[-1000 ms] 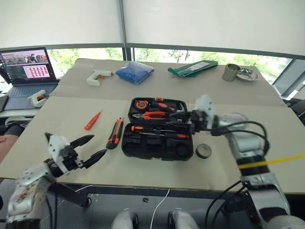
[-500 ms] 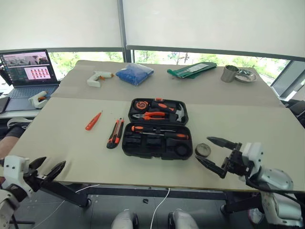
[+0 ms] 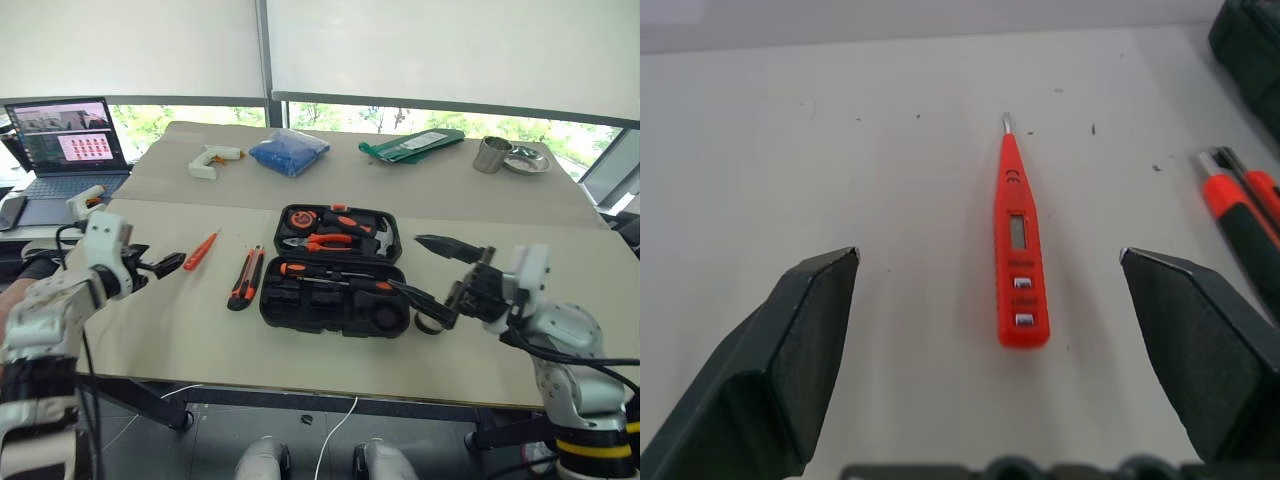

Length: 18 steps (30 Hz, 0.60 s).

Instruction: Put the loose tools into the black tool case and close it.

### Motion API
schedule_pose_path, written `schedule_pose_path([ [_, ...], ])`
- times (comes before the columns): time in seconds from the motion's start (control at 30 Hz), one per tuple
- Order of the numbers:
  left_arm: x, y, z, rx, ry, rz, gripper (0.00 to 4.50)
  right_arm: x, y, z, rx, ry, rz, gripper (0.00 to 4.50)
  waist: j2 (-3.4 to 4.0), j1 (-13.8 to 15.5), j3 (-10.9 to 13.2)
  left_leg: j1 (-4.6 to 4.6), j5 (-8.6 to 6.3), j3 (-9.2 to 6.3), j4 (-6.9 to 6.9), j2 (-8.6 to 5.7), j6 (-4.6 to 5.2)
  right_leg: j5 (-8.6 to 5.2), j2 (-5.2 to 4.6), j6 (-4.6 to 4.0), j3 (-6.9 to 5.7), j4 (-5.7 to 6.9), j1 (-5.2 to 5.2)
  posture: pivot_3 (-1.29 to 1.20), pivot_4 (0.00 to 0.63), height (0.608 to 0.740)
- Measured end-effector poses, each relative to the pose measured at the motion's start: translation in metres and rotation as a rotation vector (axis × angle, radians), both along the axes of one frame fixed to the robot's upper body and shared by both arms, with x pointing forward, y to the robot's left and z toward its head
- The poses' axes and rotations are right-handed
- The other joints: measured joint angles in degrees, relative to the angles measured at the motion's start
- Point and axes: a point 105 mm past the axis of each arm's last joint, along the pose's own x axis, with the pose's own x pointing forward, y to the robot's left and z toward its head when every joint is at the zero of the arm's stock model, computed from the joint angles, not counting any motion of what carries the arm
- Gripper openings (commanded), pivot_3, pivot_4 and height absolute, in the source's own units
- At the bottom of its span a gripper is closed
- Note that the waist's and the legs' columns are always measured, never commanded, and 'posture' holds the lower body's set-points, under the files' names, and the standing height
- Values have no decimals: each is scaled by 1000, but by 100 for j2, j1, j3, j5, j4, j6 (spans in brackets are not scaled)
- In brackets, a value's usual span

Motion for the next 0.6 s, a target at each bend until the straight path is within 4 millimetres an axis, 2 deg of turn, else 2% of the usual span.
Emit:
schedule_pose_path([
  [0.17,20,-11,-20,24,112,-16,4500,0,1,3,4,5,-12,4488,-5,-27,3,-7,-5,16,2,-1,-1,-8,1,8,0,-10,-1,0,150,739],
  [0.23,24,-10,-20,46,122,-16,4089,-1,2,5,-3,-6,-8,4500,-6,-20,3,-6,-9,15,3,-2,4,-9,-1,10,-1,-7,1,0,150,739],
  [0.3,27,-11,-23,51,125,-16,3578,-4,3,6,-13,-16,-6,4500,-6,-14,3,-2,-10,6,9,-1,6,-9,-3,10,-1,0,3,0,150,739],
  [0.57,30,-19,-29,34,118,-61,513,-5,1,2,-13,1,-19,4500,-6,14,3,4,-6,-26,27,-9,13,-7,-20,13,0,6,16,0,150,739],
  [0.6,30,-19,-28,25,103,-57,468,-5,1,1,-13,3,-21,4500,-6,17,2,4,-5,-27,27,-11,14,-7,-21,13,0,7,16,0,150,739],
])
